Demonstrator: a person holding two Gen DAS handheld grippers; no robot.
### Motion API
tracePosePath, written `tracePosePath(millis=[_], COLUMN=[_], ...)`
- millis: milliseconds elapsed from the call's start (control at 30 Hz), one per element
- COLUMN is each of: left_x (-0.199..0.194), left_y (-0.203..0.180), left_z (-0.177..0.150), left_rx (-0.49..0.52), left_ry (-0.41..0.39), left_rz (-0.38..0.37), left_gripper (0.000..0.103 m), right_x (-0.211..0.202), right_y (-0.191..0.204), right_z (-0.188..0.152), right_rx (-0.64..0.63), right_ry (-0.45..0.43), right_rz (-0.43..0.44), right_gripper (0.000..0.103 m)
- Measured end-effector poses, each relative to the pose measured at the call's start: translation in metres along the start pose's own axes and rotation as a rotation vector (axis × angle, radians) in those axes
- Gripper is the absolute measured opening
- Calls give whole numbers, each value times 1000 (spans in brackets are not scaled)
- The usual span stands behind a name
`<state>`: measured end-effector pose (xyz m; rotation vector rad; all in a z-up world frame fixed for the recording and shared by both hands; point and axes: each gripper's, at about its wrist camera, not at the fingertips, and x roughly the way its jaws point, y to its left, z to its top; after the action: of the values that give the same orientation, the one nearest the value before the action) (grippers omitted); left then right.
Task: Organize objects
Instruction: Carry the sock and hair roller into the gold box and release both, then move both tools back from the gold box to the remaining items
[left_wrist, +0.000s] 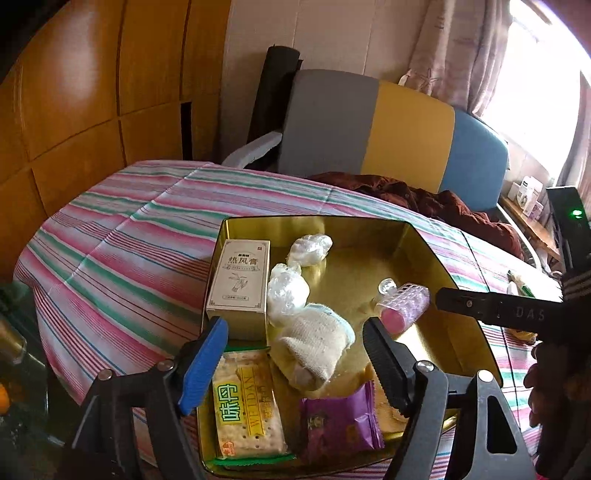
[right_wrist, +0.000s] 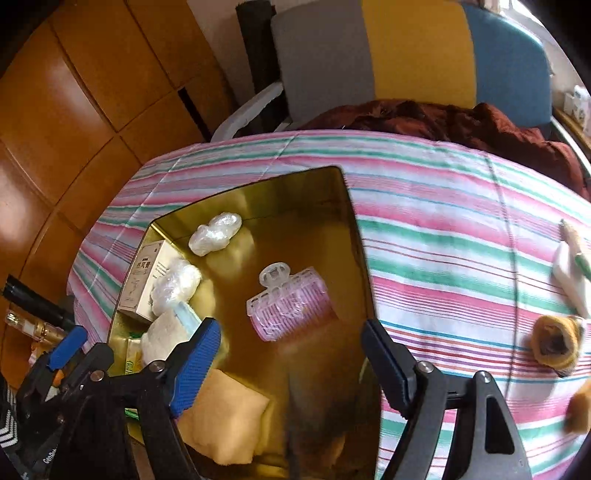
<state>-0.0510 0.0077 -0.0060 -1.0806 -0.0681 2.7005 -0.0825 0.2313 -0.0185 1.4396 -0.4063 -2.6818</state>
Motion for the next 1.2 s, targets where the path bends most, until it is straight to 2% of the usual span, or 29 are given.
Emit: tracePosePath(millis=[400,700,933,1067,1200], left_x=[-22,-27,-27,-25,-24], left_y=[-27,-49,-69,-79,-88], left_z=[0,-6,-10,-12,-14], left_rx=[66,122,176,198,220], left_ry=[-48,-37,-26,-13,-6], left_rz=[-36,-59,-93,-119,-147], left_gripper=[84,84,84,84,84], right_x=[-50,-67,-83,-101,-130], right_y=[-3,-25,-80,-129,-184], right_z=[-17,-27,-32,-33,-34], right_rx=[-84,-80,13,115,220], right_ry=[-154,-171,-161,-167,-198], right_rz=[-140,-195,-247,-291,-374], right_gripper=[81,83,83,83,83])
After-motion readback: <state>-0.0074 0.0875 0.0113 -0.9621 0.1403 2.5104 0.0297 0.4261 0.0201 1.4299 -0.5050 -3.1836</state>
